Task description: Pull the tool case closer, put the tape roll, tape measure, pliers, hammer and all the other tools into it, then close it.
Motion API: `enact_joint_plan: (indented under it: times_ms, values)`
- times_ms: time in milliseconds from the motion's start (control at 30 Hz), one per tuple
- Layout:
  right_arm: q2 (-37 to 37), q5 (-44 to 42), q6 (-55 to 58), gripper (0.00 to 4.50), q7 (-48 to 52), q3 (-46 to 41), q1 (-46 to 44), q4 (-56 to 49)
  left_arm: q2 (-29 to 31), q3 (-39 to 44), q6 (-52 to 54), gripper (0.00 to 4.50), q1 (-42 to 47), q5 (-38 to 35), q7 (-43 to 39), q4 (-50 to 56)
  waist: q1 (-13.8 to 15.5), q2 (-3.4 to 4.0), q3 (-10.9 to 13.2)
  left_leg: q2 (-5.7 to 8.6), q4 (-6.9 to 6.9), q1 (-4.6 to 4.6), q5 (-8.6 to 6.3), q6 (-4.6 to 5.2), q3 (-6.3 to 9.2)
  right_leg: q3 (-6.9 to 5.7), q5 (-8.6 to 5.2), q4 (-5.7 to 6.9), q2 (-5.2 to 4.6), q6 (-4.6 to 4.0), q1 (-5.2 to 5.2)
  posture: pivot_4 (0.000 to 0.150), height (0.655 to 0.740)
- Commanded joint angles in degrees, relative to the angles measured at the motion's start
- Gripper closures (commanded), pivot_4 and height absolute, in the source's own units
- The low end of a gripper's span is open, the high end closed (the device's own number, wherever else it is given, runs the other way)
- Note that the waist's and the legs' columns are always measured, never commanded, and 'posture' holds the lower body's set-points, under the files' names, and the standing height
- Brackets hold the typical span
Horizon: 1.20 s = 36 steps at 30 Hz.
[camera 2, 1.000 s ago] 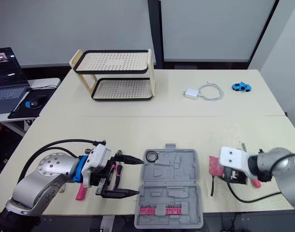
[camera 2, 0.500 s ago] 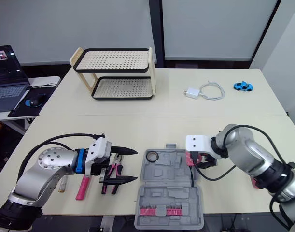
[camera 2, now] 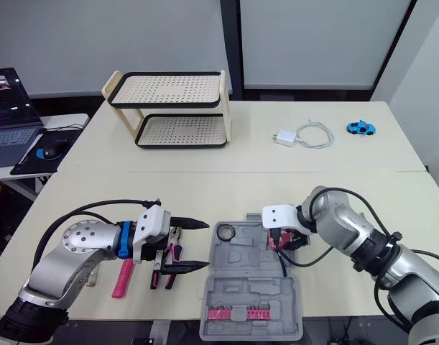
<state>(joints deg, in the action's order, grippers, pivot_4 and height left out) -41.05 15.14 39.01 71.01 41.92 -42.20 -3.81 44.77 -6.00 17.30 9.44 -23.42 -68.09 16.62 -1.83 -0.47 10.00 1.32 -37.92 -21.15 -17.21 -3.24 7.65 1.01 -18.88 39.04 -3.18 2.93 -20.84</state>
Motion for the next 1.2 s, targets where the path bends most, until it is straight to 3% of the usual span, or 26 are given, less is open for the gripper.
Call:
enact_joint_plan:
  times_ms: [33, 267, 400, 667, 833, 933, 1200]
  values:
    - [0.63, 1.30, -0.66, 1.30, 0.26, -0.66, -1.10, -0.67, -0.21, 0.04, 0.01, 0.00, 0.21, -0.36, 0.37, 2.65, 0.00, 0.00, 0.00, 0.00, 0.00, -0.01, 0.00, 0.00, 0.00, 0.00, 0.00, 0.00, 0.00, 0.00, -0.01, 0.150, 0.7400]
    - [1.12, 2.31, -1.25, 1.30, 0.58, -1.18, -0.65, -1.21, -0.05, 0.02, 0.22, 0.00, -0.09, -0.66, 0.32, 3.31, -0.01, 0.00, 0.00, 0.00, 0.00, -0.03, 0.00, 0.00, 0.00, 0.00, 0.00, 0.01, 0.01, 0.00, -0.05, 0.150, 0.7400]
    - [1.27, 1.64, -0.58, 0.02, 0.56, -2.32, -0.62, -2.43, -0.06, -0.09, 0.40, 0.00, -0.17, -0.82, 0.22, 3.52, -0.01, 0.00, 0.00, 0.00, 0.00, -0.04, 0.00, -0.01, -0.01, -0.01, 0.00, 0.01, 0.01, 0.00, -0.07, 0.150, 0.7400]
    - [-0.77, -3.81, 3.40, 0.02, 3.15, -8.56, 0.70, -11.53, 0.01, 0.06, 0.85, 0.00, -0.60, -1.00, 0.15, 3.95, 0.00, 0.01, -0.01, 0.00, -0.07, -0.40, 0.12, -0.20, 0.03, -0.03, 0.02, 0.05, 0.01, -0.01, -0.41, 0.150, 0.7400]
    - [-0.70, -9.02, -0.67, 0.02, 0.19, -15.59, 5.60, -13.67, 0.01, 0.48, 0.59, 0.00, -0.56, -0.93, 0.26, 3.44, 0.04, 0.01, -0.01, 0.00, -0.10, -0.58, 0.12, -0.22, 0.07, -0.06, 0.02, 0.04, 0.00, 0.00, -0.52, 0.150, 0.7400]
    - [-1.32, -10.31, -2.72, 0.63, -1.39, -17.31, 9.28, -14.14, 0.13, 0.72, 0.58, 0.00, -0.71, -1.05, 0.22, 3.38, 0.04, 0.00, -0.01, 0.00, -0.10, -0.59, 0.12, -0.21, 0.05, -0.05, 0.02, 0.05, 0.00, 0.00, -0.52, 0.150, 0.7400]
    - [-0.99, -11.45, -4.54, 3.46, -4.49, -18.54, 12.10, -13.56, 0.54, 1.02, 0.30, 0.00, -0.85, -1.20, -0.46, 3.10, -0.11, 0.01, -0.01, 0.01, -0.13, -0.56, 0.13, -0.21, 0.02, -0.05, 0.03, 0.13, 0.04, -0.01, -0.52, 0.150, 0.7400]
